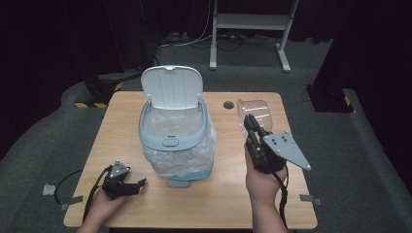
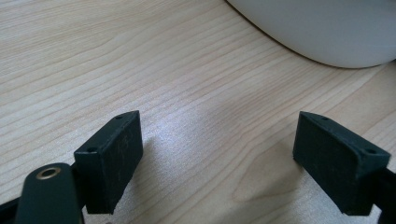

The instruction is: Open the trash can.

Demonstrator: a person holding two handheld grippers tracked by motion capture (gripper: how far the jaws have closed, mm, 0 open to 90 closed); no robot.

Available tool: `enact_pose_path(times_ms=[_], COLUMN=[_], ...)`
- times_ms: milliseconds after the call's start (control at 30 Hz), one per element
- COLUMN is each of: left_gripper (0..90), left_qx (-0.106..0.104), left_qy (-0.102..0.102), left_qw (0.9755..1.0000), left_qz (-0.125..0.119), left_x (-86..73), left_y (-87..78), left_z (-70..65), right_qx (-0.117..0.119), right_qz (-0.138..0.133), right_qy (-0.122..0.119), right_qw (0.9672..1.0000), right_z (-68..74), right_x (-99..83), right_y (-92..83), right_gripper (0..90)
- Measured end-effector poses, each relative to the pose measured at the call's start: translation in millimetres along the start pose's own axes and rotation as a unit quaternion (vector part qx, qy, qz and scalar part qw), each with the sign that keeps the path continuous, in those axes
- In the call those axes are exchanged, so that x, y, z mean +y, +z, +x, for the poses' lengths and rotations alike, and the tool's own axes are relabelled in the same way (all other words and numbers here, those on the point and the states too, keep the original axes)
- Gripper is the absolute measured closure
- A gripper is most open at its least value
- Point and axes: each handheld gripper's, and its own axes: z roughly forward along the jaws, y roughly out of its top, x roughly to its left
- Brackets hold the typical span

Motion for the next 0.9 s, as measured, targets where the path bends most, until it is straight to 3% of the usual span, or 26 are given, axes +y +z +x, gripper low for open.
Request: enact_pose_path(times_ms=[267,667,900], left_gripper=[16.0,16.2,16.2], left_qx=[0.0,-0.002,-0.002], left_qy=[0.0,0.002,0.002], left_qw=[1.0,1.0,1.0], left_qz=[0.0,-0.001,-0.002], left_x=[0.0,-0.2,-0.2], left_y=[0.0,-0.1,-0.1], left_z=[0.0,-0.1,-0.1], right_qx=[0.026,0.084,0.114], right_qz=[-0.006,-0.024,-0.027], right_qy=[-0.002,-0.02,-0.011], right_qw=[0.9997,0.996,0.993], right_z=[15.8,64.5,86.6], right_x=[11.3,32.0,31.3], right_y=[15.0,39.4,48.4], right_gripper=[85.8,85.7,85.7])
